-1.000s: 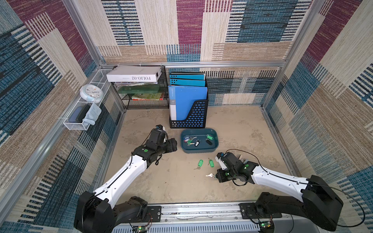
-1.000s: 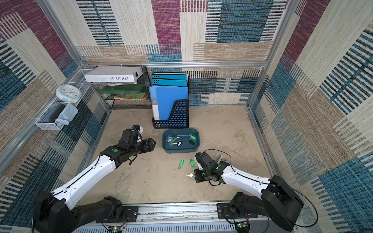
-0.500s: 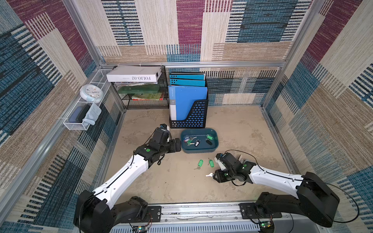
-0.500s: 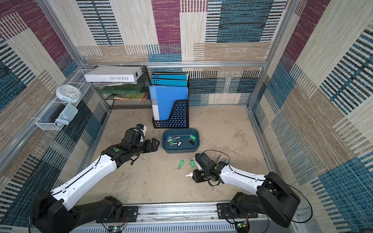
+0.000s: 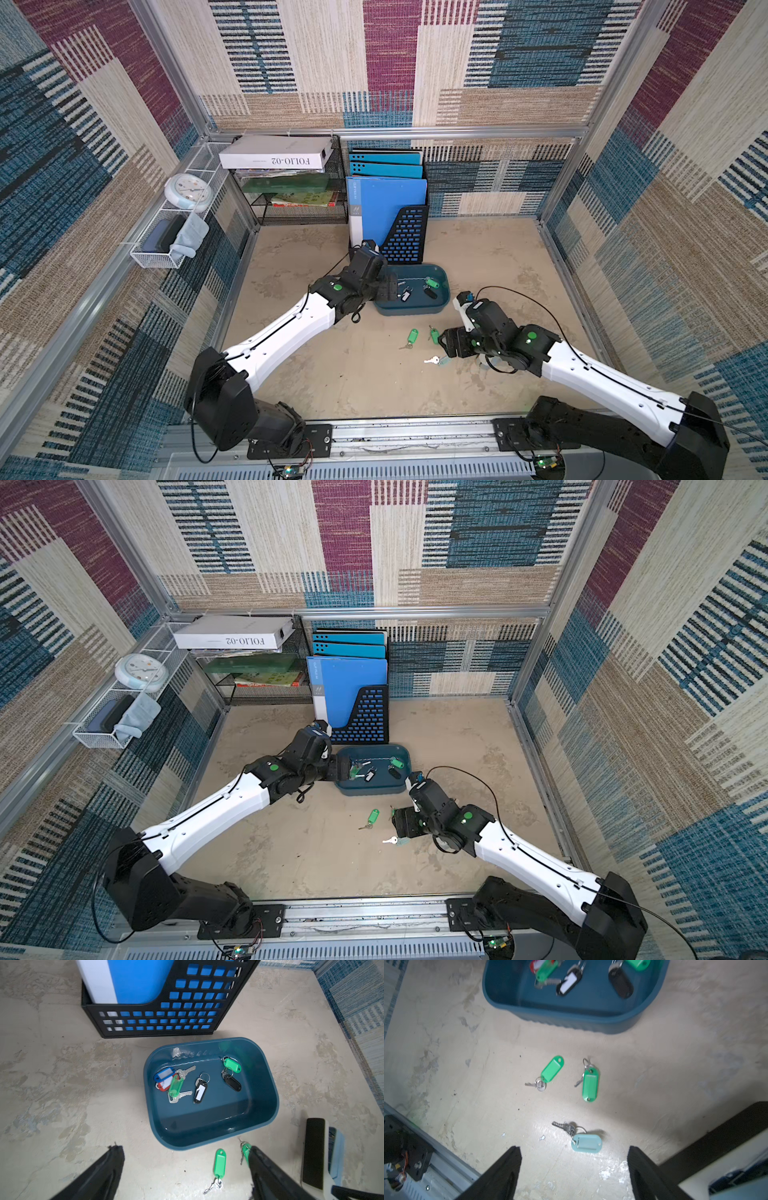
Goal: Take the keys out of the storage box
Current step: Pick up the key from the storage box.
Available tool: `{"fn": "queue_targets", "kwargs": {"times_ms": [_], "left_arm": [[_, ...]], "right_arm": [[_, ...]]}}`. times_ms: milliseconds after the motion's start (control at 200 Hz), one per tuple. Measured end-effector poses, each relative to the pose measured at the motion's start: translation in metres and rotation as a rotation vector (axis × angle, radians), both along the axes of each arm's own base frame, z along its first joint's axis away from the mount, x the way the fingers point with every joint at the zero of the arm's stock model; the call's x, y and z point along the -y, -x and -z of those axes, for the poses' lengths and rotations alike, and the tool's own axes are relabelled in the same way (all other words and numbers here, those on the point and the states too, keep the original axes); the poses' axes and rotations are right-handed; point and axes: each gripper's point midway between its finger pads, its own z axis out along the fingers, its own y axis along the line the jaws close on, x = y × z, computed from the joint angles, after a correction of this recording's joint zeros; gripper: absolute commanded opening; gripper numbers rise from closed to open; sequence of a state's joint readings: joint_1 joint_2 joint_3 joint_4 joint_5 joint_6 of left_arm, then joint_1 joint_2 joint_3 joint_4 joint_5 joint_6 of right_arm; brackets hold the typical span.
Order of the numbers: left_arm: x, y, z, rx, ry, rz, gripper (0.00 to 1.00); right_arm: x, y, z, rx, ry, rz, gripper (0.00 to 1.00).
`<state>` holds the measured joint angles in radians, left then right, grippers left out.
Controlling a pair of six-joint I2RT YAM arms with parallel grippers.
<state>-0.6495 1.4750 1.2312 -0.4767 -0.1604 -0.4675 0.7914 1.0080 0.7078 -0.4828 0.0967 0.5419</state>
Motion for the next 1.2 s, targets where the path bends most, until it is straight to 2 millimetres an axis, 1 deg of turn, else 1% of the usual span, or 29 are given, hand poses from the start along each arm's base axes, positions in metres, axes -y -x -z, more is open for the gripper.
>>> {"fn": "queue_targets", "kwargs": {"times_ms": [130,215,276,341,421,551,696,832,942,1027,1137,1157,1202], "left_arm": [[0.021,-0.010,0.009,-0.033,-0.033,0.025,0.93],[0.034,-0.015,0.013,-0.040,-0.042,0.040,0.92],[0.043,-0.018,0.020,-0.049,-0.050,0.050,0.89],[0.053,-0.024,0.030,-0.067,-0.062,0.061,0.85],[0.071,-0.038,0.045,-0.097,-0.087,0.069,0.80],[0.093,-0.063,0.072,-0.138,-0.124,0.058,0.77],[0.112,-0.081,0.109,-0.195,-0.143,0.050,0.73],[0.128,-0.094,0.134,-0.225,-0.146,0.056,0.71],[0.138,-0.099,0.146,-0.241,-0.134,0.062,0.69],[0.145,-0.103,0.153,-0.251,-0.126,0.071,0.64],[0.147,-0.104,0.163,-0.266,-0.133,0.074,0.59],[0.147,-0.104,0.164,-0.267,-0.134,0.074,0.58],[0.147,-0.104,0.166,-0.270,-0.139,0.073,0.51]], "right_arm": [[0.010,-0.015,-0.007,0.070,0.025,0.078,0.84],[0.019,-0.023,-0.018,0.129,0.025,0.144,0.84],[0.028,-0.028,-0.025,0.187,0.006,0.198,0.85],[0.038,-0.031,-0.029,0.243,-0.016,0.248,0.86],[0.048,-0.034,-0.035,0.306,-0.040,0.299,0.87],[0.057,-0.043,-0.052,0.406,-0.093,0.375,0.90],[0.059,-0.050,-0.063,0.482,-0.112,0.396,0.91],[0.054,-0.058,-0.073,0.527,-0.097,0.385,0.93],[0.054,-0.063,-0.079,0.555,-0.075,0.384,0.95],[0.055,-0.064,-0.079,0.561,-0.056,0.380,0.96],[0.057,-0.065,-0.079,0.568,-0.042,0.376,0.96],[0.057,-0.065,-0.080,0.569,-0.041,0.376,0.96],[0.059,-0.065,-0.081,0.573,-0.041,0.377,0.96]]}}
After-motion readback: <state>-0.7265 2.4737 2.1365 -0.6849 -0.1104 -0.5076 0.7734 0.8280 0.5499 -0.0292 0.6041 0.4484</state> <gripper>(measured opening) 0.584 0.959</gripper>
